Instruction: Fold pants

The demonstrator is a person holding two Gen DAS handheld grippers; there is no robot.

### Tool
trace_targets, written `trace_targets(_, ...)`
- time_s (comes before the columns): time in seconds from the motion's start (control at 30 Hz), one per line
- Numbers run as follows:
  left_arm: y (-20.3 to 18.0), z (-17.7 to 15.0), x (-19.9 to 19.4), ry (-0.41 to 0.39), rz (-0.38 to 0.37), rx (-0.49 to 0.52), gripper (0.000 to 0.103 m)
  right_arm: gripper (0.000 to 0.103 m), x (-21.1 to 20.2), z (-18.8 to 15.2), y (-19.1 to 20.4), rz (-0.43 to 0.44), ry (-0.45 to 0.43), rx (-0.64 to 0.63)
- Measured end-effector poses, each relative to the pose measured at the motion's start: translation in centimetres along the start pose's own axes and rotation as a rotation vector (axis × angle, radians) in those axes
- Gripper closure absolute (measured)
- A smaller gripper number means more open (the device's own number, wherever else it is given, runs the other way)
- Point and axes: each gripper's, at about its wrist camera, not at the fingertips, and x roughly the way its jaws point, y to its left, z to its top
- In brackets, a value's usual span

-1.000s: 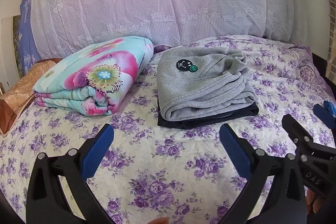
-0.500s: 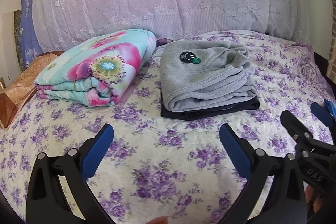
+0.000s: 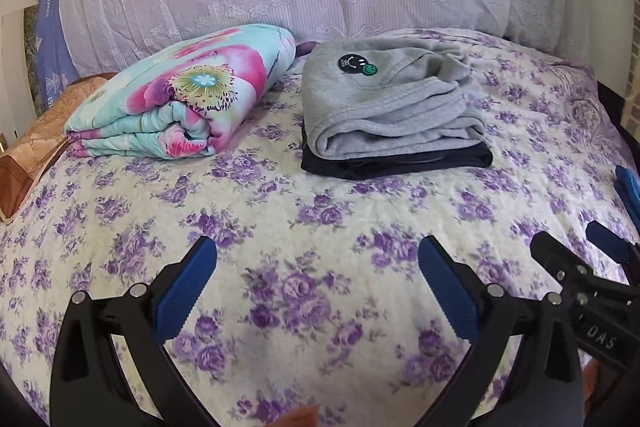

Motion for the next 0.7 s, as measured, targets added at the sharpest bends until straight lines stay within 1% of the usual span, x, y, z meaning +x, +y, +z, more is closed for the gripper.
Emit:
trace_targets(0.1, 0.3, -0.8, -1.6, -0.021, -0.036, -0.021, 0.004, 0.004, -2.7, -1.1, 0.3, 0.015, -0.074, -0.026)
trace_targets(0.17, 0.9, -1.5, -2.3, -0.028, -0.044, -0.032, 0.004, 0.004, -4.1, -1.3, 0.1, 0.052, -0.107, -0.027)
trace_targets(0.23, 1.7, -2.1, -2.5, -0.004, -0.069, -0.056, 0.004, 0.004, -4.6, -0.1, -0.4, 0.113, -0.141, -0.005)
trace_targets(0.27, 2.1, -2.0, -2.3, 0.004, -0.083, -0.066, 0.004, 0.004, -4.4, 1.1, -0.6, 0.144, -0.147, 0.007)
trace_targets(0.3, 2.4, -1.8, -2.1, 0.007, -0.079, -0.075, 0.004, 0.004, -4.0, 2.5, -0.8, 0.173, -0.139, 0.022)
trace_targets(0.37, 2.8, -0.9, -1.8, -0.002, -0.054, -0.088, 0.004, 0.004, -2.4, 6.4, -1.2, 0.269, -0.138, 0.057)
trace_targets(0.4, 2.9, -0.3, -1.6, -0.024, -0.045, -0.094, 0.004, 0.004, -1.2, 8.3, -1.4, 0.318, -0.133, 0.082)
trace_targets(0.43, 3.0, 0.0, -1.3, -0.038, -0.039, -0.097, 0.004, 0.004, 0.5, 10.8, -1.6, 0.371, -0.108, 0.116)
trace_targets(0.47, 3.1, 0.2, -0.9, -0.049, -0.035, -0.102, 0.004, 0.004, 1.9, 12.5, -1.6, 0.418, -0.08, 0.144)
trace_targets(0.5, 3.2, 0.2, -0.2, -0.048, -0.031, -0.11, 0.004, 0.004, 3.7, 14.4, -1.5, 0.462, -0.047, 0.178)
trace_targets(0.53, 3.3, 0.0, 0.6, -0.031, -0.027, -0.118, 0.004, 0.004, 5.0, 15.7, -1.2, 0.487, -0.03, 0.193)
trace_targets(0.6, 3.4, -0.5, 2.4, 0.049, -0.027, -0.121, 0.004, 0.004, 7.6, 18.0, -0.1, 0.488, -0.023, 0.192)
trace_targets(0.67, 3.7, -0.8, 3.2, 0.08, -0.045, -0.137, 0.004, 0.004, 9.9, 19.7, 1.4, 0.447, -0.022, 0.165)
trace_targets(0.7, 3.7, -0.8, 3.4, 0.083, -0.04, -0.143, 0.004, 0.004, 10.9, 20.4, 2.2, 0.438, -0.014, 0.147)
